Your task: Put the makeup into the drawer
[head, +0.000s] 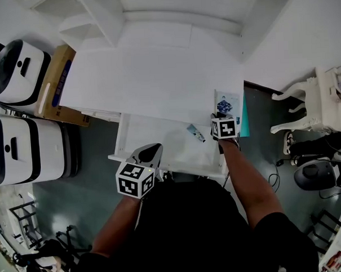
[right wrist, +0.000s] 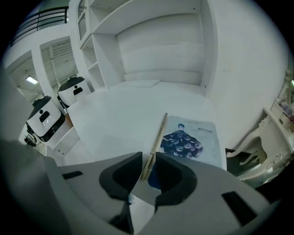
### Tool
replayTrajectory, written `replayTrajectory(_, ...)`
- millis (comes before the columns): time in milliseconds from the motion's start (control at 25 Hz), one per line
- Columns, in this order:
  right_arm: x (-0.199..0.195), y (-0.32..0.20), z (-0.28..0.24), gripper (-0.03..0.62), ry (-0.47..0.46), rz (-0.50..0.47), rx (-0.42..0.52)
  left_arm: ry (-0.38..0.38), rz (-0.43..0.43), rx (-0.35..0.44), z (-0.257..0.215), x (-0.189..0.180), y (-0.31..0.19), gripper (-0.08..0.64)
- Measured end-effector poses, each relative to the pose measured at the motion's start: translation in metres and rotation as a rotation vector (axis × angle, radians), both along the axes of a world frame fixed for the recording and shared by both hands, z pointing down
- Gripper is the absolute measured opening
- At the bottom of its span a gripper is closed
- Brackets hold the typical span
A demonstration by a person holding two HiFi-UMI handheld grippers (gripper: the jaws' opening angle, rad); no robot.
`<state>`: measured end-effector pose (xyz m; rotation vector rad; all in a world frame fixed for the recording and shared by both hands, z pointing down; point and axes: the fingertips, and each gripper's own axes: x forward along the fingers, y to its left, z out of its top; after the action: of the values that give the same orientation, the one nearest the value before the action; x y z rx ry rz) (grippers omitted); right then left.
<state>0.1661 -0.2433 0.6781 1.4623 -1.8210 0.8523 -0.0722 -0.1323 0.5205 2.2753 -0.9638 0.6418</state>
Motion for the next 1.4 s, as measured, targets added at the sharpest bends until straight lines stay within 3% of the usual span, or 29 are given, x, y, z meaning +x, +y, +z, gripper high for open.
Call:
replayTrajectory(320, 0.004, -0.002, 0.003, 0.085, -0.031, 0.070, -0.032, 0.009, -0.012, -0.007, 0.004, -0.001, 0.002, 0.011)
replayTrajectory(440, 0.005, -0.005, 0.004, 0.050, -0.080, 0.111, -0.039, 0.014, -0.013, -0.004, 0.002, -0.001, 0.002, 0.011)
replayTrajectory(840, 0.008, -0.005, 0.004, 0.044, -0.189, 0.163, -0.066, 0.017, -0.015, -0.001, 0.003, -0.009, 0.009, 0.011)
replayTrajectory(1400, -0.008, 0.024, -0.037, 0.044, -0.181, 0.062, 0.036, 0.032, 0.031, 0.002, 0.005, 0.002, 0.012, 0.011)
